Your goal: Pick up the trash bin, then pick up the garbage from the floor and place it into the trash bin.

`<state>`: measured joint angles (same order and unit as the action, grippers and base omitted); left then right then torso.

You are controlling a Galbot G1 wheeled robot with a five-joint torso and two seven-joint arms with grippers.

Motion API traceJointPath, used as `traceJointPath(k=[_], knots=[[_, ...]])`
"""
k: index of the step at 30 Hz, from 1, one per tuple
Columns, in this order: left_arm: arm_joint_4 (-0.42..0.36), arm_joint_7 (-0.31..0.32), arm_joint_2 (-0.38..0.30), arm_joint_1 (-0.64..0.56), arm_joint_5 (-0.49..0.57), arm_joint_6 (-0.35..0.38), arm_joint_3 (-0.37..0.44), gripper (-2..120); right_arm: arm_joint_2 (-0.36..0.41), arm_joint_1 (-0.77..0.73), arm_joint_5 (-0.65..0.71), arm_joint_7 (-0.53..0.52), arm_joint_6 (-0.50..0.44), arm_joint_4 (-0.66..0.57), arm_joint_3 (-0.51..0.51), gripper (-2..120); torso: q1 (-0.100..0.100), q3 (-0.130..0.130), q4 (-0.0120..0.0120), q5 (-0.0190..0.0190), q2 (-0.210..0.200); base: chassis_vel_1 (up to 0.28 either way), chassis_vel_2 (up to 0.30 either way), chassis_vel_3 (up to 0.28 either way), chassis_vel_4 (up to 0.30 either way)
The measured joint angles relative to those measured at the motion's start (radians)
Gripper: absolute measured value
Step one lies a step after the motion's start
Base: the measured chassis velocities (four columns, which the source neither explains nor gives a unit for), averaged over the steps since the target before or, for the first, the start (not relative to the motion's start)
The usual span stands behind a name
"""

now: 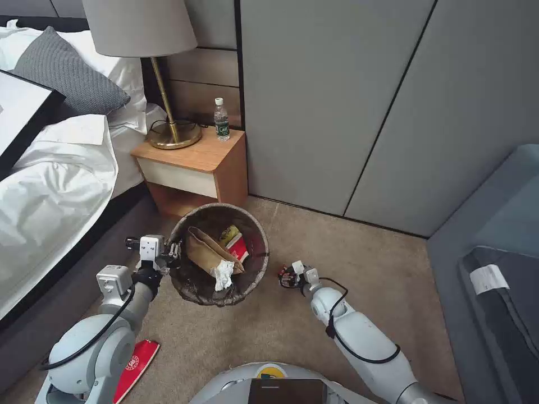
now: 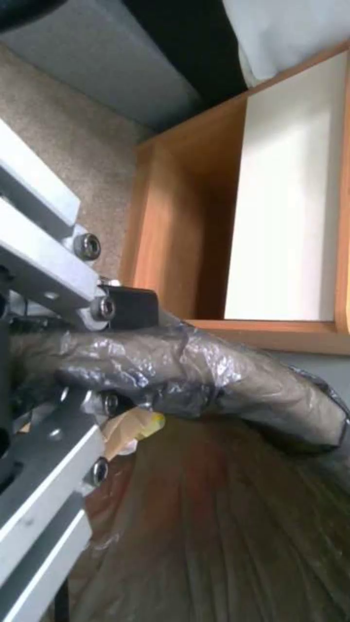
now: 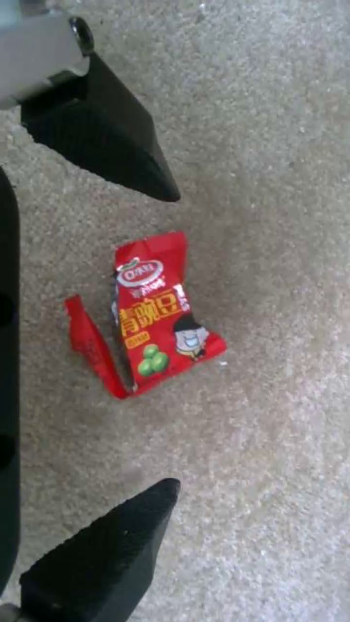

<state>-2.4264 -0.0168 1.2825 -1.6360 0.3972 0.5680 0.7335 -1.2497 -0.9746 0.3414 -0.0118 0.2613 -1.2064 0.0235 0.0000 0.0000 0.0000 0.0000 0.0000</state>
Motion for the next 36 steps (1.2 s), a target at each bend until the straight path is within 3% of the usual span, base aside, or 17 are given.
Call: traceJointPath(k=[36], knots=[[0.017, -0.004, 0.002, 0.011, -0.002, -0.001, -0.006, 2, -0.064, 0.069, -0.045, 0.029, -0.018, 0.165, 0.005, 100, 0.0, 0.0, -0.0001, 0.0, 0.0, 0.0, 0.0, 0.0, 0.0]])
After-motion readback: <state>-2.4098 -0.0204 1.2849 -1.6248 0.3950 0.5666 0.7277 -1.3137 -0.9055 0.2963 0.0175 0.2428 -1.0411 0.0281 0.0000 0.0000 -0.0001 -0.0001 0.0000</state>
